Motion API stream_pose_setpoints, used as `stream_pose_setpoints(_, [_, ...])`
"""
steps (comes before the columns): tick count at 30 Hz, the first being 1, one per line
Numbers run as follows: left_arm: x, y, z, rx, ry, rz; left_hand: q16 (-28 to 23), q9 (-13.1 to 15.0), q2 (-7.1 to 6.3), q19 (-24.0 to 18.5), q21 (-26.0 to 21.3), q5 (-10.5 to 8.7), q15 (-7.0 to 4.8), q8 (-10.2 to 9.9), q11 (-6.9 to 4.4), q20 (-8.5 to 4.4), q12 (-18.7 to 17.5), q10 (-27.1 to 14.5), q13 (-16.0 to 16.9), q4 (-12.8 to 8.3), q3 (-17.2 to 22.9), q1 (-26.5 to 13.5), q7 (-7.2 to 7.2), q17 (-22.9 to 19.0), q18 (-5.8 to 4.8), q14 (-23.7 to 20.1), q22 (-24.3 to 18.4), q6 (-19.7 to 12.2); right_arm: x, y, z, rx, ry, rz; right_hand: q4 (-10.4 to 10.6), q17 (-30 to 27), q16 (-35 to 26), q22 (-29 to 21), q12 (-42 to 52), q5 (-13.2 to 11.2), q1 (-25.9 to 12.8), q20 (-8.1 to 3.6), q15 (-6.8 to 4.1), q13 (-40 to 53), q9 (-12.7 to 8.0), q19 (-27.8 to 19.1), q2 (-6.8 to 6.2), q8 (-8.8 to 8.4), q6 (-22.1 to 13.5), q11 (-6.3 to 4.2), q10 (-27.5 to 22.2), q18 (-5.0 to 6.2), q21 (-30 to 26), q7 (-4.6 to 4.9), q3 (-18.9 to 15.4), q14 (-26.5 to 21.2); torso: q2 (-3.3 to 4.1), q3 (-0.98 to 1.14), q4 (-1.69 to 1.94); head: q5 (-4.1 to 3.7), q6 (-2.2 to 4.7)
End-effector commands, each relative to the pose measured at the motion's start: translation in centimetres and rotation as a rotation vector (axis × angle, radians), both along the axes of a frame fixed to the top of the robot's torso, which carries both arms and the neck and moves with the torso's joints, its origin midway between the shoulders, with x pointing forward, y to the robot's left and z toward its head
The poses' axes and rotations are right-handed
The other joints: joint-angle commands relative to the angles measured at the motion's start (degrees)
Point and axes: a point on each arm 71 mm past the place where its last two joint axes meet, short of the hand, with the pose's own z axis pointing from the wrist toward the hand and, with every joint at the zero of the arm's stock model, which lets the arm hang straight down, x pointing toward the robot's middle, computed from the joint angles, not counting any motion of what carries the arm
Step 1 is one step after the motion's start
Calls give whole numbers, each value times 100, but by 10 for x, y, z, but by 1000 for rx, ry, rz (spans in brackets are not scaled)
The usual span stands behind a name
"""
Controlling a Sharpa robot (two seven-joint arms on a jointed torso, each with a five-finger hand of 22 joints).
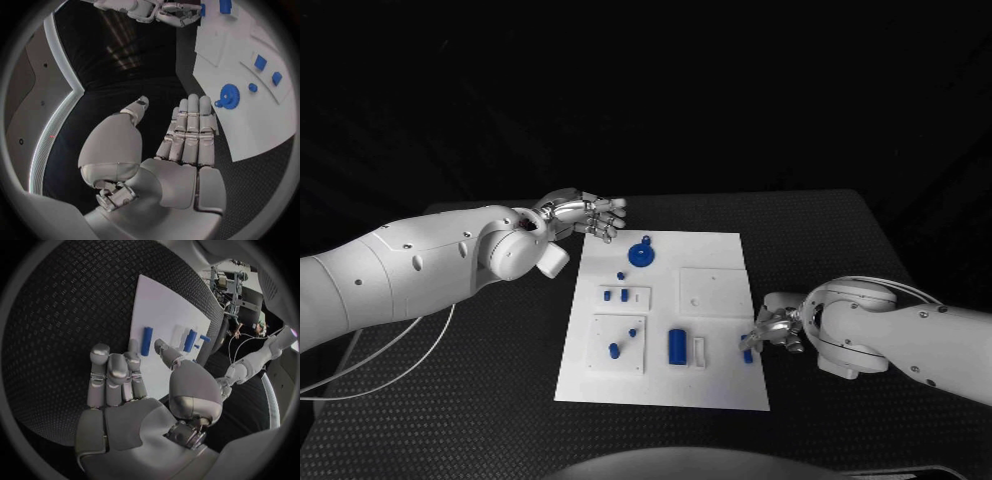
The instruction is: Assemble the parts on the task board
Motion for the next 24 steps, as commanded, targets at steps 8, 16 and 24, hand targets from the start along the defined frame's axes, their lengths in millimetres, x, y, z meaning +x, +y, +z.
stream_pose_setpoints(8, [0, -2, 2, -9, -8, -14, -7, 1, 3, -34, 17, 24, -17, 5, 28, -2, 4, 7, 5, 53, -1, 50, 27, 6, 173, -26, 132, 10, -7, 9, -16, -36, 5, 43, -212, 9, 12, 39, -8, -32, 203, 7, -43, 19, 7, -33, 208, -22, 44, -5, 49, 245, 56, 10, 37, -12, -5, -2, -2, 19, -33])
stream_pose_setpoints(16, [-1, -1, 1, -8, -5, -14, -8, 0, 2, -35, 18, 24, -17, 4, 28, -2, 2, 5, 4, 59, -5, 53, 27, 6, 173, -27, 132, 8, -8, 16, -20, -95, -34, 107, -476, 3, 10, 39, -26, -33, 544, 13, -38, 18, 22, -43, 281, -35, 53, -2, 53, 245, 58, 12, 252, -16, -5, -7, 3, 33, -47])
stream_pose_setpoints(24, [-1, -1, 1, -4, -4, -17, -8, 0, 2, -36, 18, 24, -16, 4, 27, -2, 2, 4, 4, 63, -8, 56, 28, 7, 173, -28, 132, 6, -13, 29, -28, -154, -81, 199, -568, -7, 6, 33, -42, -32, 645, 45, -25, 18, 30, -35, 181, -54, 61, 7, 62, 245, 62, 21, 388, -11, -7, -10, 2, 47, -65])
